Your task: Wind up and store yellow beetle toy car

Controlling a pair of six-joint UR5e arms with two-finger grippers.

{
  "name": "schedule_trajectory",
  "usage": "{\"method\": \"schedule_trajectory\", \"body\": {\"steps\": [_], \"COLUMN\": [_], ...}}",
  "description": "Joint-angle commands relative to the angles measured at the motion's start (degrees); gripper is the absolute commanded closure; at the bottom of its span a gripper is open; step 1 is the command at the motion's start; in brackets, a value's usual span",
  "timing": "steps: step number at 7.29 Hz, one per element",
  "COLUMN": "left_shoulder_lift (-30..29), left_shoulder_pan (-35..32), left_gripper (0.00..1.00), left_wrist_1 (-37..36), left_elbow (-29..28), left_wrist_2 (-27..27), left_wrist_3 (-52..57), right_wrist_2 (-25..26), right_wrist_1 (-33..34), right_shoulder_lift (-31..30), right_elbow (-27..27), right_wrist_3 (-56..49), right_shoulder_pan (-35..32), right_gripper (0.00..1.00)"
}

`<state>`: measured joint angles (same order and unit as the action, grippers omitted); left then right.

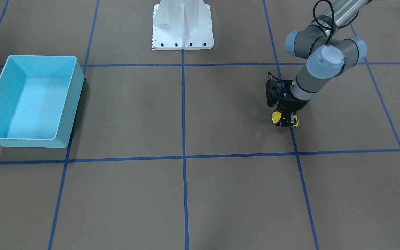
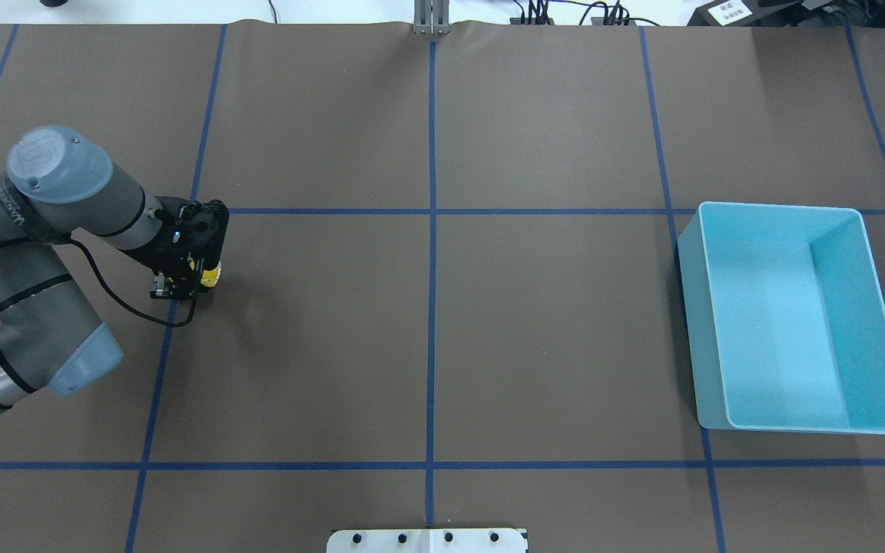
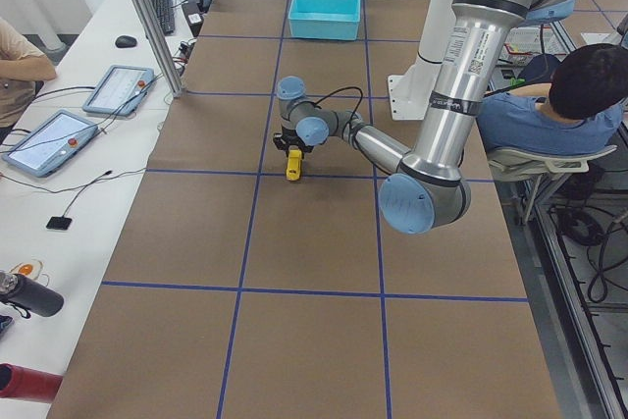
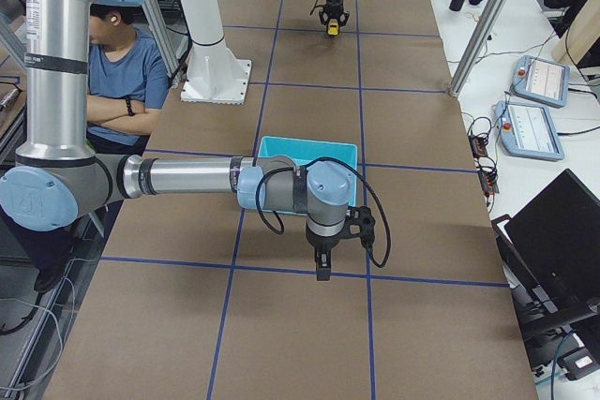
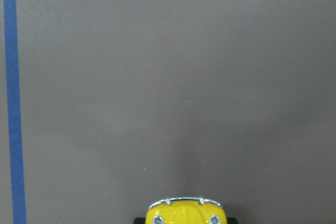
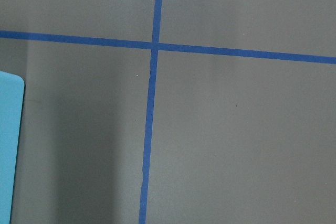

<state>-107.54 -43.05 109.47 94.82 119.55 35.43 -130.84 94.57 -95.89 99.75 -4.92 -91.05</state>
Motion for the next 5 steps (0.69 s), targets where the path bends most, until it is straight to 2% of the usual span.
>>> {"method": "schedule_trajectory", "body": {"steps": [1,5], "left_shoulder_lift": [0.4,0.7], "left_shoulder_pan": [0.0,0.0], "left_gripper": [1.0,1.0], "left_wrist_1": [0.6,3.1], "left_elbow": [-0.3,-2.4], "left_wrist_2": [0.1,0.1], "left_wrist_3": [0.1,0.3], "right_wrist_2": [0.0,0.0], "right_wrist_1": [0.0,0.0], "right_shoulder_lift": [0.0,0.0], "right_elbow": [-0.1,-0.1], "right_wrist_3": [0.0,0.0], "right_shoulder_pan": [0.0,0.0], "right_gripper": [0.0,0.0]}}
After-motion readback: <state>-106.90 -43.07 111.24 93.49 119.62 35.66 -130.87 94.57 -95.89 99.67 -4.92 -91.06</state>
